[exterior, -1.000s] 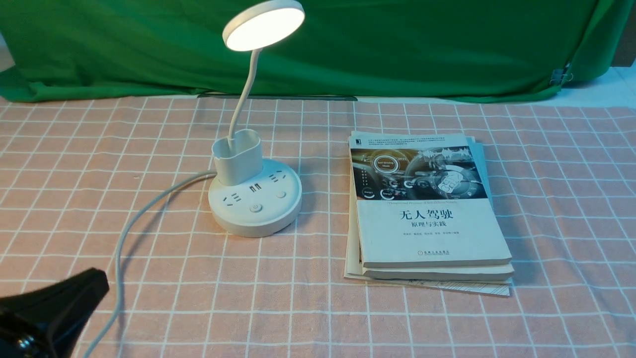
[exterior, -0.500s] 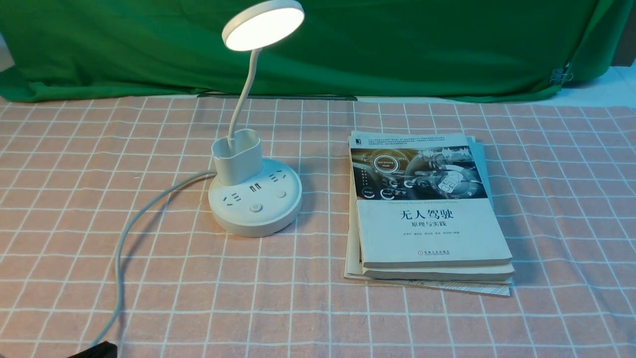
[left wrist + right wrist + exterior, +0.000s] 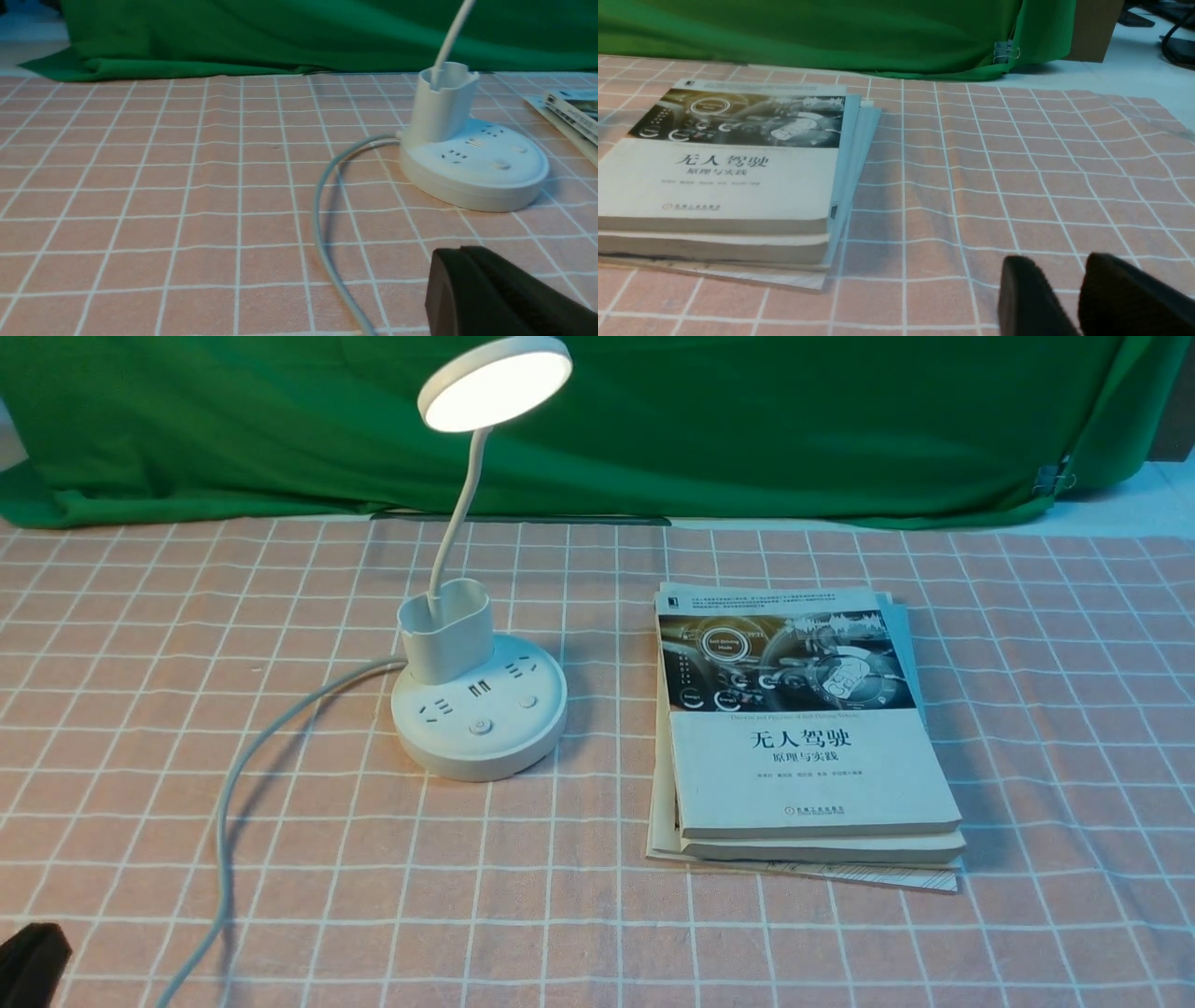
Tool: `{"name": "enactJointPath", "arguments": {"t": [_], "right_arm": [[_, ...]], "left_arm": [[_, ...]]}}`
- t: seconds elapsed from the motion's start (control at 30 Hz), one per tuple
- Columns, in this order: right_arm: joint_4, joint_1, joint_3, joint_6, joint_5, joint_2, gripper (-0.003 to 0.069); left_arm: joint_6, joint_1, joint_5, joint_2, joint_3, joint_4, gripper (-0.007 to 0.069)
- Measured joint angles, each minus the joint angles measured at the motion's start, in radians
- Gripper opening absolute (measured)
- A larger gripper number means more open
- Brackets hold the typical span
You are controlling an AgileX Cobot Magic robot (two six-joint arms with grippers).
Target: Turn on the table lamp on the pink coffee tablecloth with your hand.
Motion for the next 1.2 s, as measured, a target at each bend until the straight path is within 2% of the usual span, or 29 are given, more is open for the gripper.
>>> {"name": "enactJointPath", "arguments": {"t": [0.17, 1.2], "right_arm": [[0.000, 0.000, 0.000, 0.000, 0.000, 0.000, 0.0241], [0.000, 0.000, 0.000, 0.000, 0.000, 0.000, 0.0241]], "left_arm": [[-0.028, 0.006, 0.014, -0.002, 0.000, -0.001, 0.0001], [-0.014, -0.010, -0.014, -0.002, 0.000, -0.001, 0.0001]]}}
